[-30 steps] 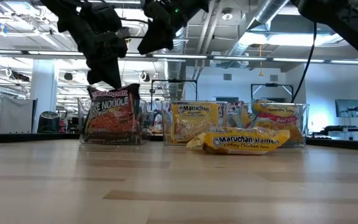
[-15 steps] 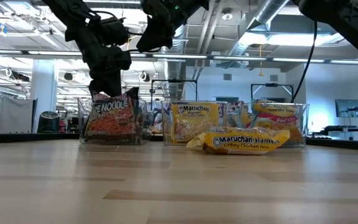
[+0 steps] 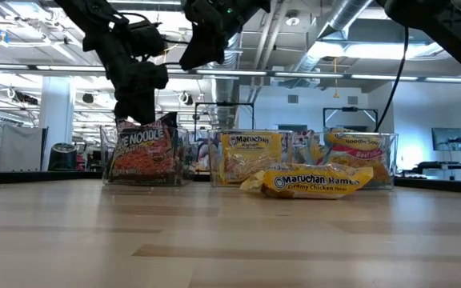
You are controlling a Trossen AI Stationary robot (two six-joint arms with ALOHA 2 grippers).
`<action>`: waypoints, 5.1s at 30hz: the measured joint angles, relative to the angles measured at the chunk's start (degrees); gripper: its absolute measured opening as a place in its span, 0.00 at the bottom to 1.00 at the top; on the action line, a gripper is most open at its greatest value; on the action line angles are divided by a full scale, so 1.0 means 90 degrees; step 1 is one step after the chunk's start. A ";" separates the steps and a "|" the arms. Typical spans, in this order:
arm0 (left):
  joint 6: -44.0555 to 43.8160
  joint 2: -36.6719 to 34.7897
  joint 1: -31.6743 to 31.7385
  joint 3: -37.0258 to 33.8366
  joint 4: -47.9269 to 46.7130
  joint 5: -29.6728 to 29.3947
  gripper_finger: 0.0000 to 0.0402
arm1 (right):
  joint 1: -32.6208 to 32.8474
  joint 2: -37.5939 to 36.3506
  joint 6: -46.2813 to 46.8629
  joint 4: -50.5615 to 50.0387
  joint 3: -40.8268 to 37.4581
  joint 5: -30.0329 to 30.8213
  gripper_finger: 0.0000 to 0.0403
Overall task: Sort Maruchan noodles
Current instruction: Put the black noodle pack into the left transparent bin, then put the yellow noodle pack into the middle transparent bin
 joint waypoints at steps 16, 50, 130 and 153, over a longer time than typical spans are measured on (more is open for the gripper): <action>-0.0553 -0.1234 0.0005 -0.0002 0.0174 0.0352 0.03 | 0.0333 -0.0455 0.0530 -0.1295 0.0014 0.0000 0.32; -0.0825 -0.2738 0.0000 -0.0002 -0.0415 0.0627 0.03 | 0.1212 -0.1457 0.0997 -0.4195 -0.3160 -0.0855 0.30; -0.0763 -0.2721 -0.0002 -0.0002 -0.0446 0.0620 0.03 | 0.1798 -0.6333 0.9612 0.6387 -1.2628 0.1508 0.60; -0.0712 -0.2721 0.0000 -0.0002 -0.0446 0.0620 0.03 | 0.1724 -0.5658 0.9883 0.7204 -1.2611 0.1838 0.60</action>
